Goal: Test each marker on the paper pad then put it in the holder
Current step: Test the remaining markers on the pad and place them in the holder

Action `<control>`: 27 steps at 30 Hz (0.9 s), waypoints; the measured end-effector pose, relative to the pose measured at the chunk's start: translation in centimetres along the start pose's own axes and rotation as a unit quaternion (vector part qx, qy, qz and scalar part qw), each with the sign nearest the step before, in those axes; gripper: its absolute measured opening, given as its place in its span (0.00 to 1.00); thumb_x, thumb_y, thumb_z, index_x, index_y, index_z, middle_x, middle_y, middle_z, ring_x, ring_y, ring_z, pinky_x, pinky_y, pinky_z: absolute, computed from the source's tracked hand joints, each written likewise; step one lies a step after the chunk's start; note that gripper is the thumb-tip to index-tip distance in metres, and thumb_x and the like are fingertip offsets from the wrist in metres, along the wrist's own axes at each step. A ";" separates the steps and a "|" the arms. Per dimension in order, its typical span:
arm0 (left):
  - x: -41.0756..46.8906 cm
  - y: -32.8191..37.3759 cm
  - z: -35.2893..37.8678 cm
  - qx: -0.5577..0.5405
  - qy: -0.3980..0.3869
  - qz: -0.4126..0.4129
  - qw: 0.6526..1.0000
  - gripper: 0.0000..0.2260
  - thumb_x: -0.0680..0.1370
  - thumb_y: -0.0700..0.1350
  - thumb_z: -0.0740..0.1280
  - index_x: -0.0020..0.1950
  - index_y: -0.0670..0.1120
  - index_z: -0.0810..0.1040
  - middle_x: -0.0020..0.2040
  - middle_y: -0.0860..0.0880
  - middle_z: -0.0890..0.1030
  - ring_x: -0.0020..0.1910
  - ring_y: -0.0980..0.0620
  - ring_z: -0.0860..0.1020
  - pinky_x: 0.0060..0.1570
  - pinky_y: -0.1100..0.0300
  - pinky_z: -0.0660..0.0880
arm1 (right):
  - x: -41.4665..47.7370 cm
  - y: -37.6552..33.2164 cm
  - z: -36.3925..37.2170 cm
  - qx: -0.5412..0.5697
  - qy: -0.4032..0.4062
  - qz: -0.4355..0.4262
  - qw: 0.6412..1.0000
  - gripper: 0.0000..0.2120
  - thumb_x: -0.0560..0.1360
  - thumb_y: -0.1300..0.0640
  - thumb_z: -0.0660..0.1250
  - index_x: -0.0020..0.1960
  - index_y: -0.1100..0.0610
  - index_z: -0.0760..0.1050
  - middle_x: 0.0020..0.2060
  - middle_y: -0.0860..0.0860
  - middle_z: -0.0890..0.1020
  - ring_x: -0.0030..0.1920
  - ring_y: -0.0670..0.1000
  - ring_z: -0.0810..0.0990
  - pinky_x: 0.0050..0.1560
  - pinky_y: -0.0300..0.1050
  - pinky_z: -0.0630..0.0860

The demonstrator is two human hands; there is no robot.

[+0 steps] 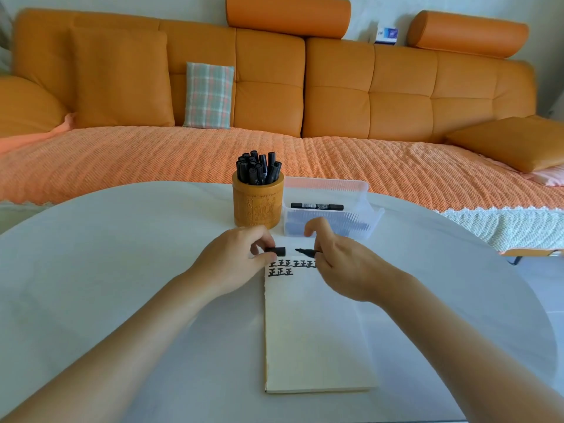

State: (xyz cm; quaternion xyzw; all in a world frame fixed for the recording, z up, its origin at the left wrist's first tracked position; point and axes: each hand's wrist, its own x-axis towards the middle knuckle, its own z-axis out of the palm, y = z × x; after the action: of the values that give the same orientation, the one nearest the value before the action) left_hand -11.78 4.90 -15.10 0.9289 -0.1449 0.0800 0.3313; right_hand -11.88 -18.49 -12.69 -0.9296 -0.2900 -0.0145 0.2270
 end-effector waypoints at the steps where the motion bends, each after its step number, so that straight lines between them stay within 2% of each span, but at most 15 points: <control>1: 0.0 -0.4 0.0 0.011 0.004 -0.010 1.000 0.05 0.75 0.53 0.71 0.47 0.57 0.76 0.46 0.59 0.79 0.46 0.59 0.77 0.43 0.58 0.75 | 0.1 0.2 -0.2 0.018 0.006 0.003 1.000 0.12 0.80 0.63 0.53 0.56 0.46 0.61 0.38 0.53 0.75 0.37 0.54 0.73 0.39 0.52 0.74; 3: 0.1 -0.9 0.0 0.017 0.005 -0.026 1.000 0.05 0.76 0.52 0.70 0.48 0.58 0.74 0.47 0.59 0.79 0.45 0.58 0.76 0.41 0.60 0.73 | 0.4 0.5 -0.3 0.055 0.022 0.019 0.998 0.15 0.80 0.66 0.54 0.48 0.46 0.69 0.43 0.51 0.75 0.39 0.51 0.75 0.40 0.47 0.73; 5: 0.1 -1.3 0.2 0.012 0.006 -0.028 1.000 0.06 0.77 0.50 0.69 0.52 0.59 0.77 0.49 0.60 0.78 0.44 0.57 0.76 0.41 0.61 0.72 | 0.7 0.6 0.0 0.167 0.036 0.056 0.984 0.19 0.81 0.67 0.54 0.46 0.48 0.78 0.48 0.52 0.75 0.42 0.51 0.78 0.40 0.47 0.78; 7: 0.1 -1.5 0.5 0.021 0.006 -0.024 0.999 0.10 0.79 0.50 0.67 0.60 0.58 0.79 0.51 0.59 0.78 0.44 0.58 0.75 0.45 0.61 0.72 | 1.0 0.5 0.2 0.304 0.038 0.091 0.947 0.24 0.81 0.70 0.53 0.52 0.47 0.81 0.52 0.54 0.77 0.44 0.50 0.80 0.45 0.45 0.81; 8: 0.1 -1.6 0.7 0.029 0.005 -0.025 0.999 0.11 0.80 0.49 0.66 0.61 0.57 0.80 0.51 0.58 0.78 0.45 0.57 0.74 0.46 0.59 0.73 | 1.0 0.5 0.2 0.337 0.036 0.097 0.936 0.27 0.79 0.73 0.52 0.56 0.47 0.81 0.53 0.54 0.77 0.46 0.48 0.80 0.49 0.44 0.80; 10: 0.1 -1.9 1.1 0.045 0.004 -0.029 0.999 0.11 0.80 0.49 0.65 0.60 0.57 0.81 0.50 0.57 0.78 0.48 0.55 0.75 0.49 0.57 0.74 | 0.8 0.8 0.4 0.334 0.026 0.092 0.938 0.32 0.75 0.77 0.54 0.62 0.45 0.78 0.52 0.51 0.77 0.48 0.47 0.81 0.51 0.42 0.79; 11: 0.1 -2.1 1.2 0.054 0.003 -0.030 0.998 0.10 0.80 0.50 0.64 0.60 0.57 0.81 0.49 0.57 0.78 0.50 0.55 0.74 0.49 0.57 0.74 | 0.7 1.0 0.5 0.318 0.025 0.083 0.944 0.30 0.75 0.75 0.58 0.64 0.45 0.77 0.50 0.50 0.77 0.48 0.48 0.80 0.50 0.42 0.78; 13: 0.2 -2.4 1.4 0.064 -0.005 -0.031 0.997 0.10 0.80 0.50 0.64 0.60 0.56 0.81 0.48 0.58 0.76 0.50 0.56 0.72 0.49 0.58 0.73 | 0.2 1.0 1.0 0.300 0.034 0.056 0.952 0.19 0.76 0.65 0.68 0.62 0.46 0.77 0.44 0.49 0.76 0.44 0.50 0.77 0.48 0.46 0.77; 15: 0.2 -2.6 1.5 0.063 -0.013 -0.029 0.998 0.10 0.80 0.50 0.64 0.59 0.56 0.80 0.48 0.58 0.75 0.51 0.57 0.71 0.50 0.58 0.73 | -0.1 0.5 1.6 0.350 0.057 0.081 0.932 0.05 0.79 0.57 0.67 0.53 0.50 0.80 0.38 0.49 0.75 0.38 0.50 0.75 0.40 0.47 0.74; 17: 0.1 -2.6 1.5 0.067 -0.014 -0.031 0.997 0.09 0.81 0.50 0.63 0.59 0.56 0.80 0.49 0.59 0.74 0.52 0.57 0.71 0.50 0.58 0.72 | -0.2 0.3 2.2 0.402 0.076 0.128 0.903 0.08 0.81 0.59 0.62 0.48 0.55 0.81 0.35 0.52 0.75 0.34 0.52 0.75 0.32 0.42 0.68; 19: 0.1 -2.6 1.4 0.088 0.001 -0.048 0.995 0.10 0.81 0.50 0.61 0.59 0.56 0.79 0.51 0.59 0.74 0.54 0.56 0.71 0.49 0.57 0.72 | -0.2 0.3 2.6 0.425 0.081 0.156 0.888 0.08 0.79 0.65 0.62 0.49 0.58 0.79 0.34 0.55 0.77 0.32 0.55 0.76 0.27 0.39 0.65; 23: 0.2 -2.7 1.3 0.111 -0.015 -0.052 0.992 0.13 0.81 0.52 0.58 0.61 0.55 0.79 0.53 0.57 0.74 0.58 0.55 0.69 0.52 0.56 0.72 | -0.2 0.4 2.8 0.392 0.077 0.184 0.898 0.04 0.71 0.62 0.68 0.46 0.57 0.78 0.35 0.63 0.81 0.32 0.53 0.76 0.25 0.38 0.66; 25: 0.2 -2.6 1.4 0.098 -0.036 -0.050 0.993 0.14 0.81 0.55 0.57 0.62 0.55 0.78 0.54 0.57 0.73 0.61 0.56 0.67 0.56 0.55 0.70 | -0.1 0.4 3.0 0.392 0.087 0.184 0.897 0.02 0.73 0.65 0.69 0.43 0.61 0.77 0.33 0.61 0.80 0.29 0.53 0.75 0.25 0.37 0.67; 27: 0.1 -2.4 1.3 0.085 -0.049 -0.048 0.994 0.19 0.78 0.62 0.60 0.65 0.56 0.76 0.56 0.57 0.72 0.64 0.56 0.65 0.60 0.54 0.69 | 0.0 0.4 3.3 0.378 0.099 0.181 0.902 0.05 0.73 0.65 0.71 0.40 0.63 0.76 0.30 0.57 0.78 0.27 0.52 0.73 0.25 0.38 0.67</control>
State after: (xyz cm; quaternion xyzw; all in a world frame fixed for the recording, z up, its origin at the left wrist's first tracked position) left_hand -10.82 5.80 -17.53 0.9622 -0.1091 0.0302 0.2476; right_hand -12.05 -17.33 -15.81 -0.8041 -0.0760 0.0457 0.5879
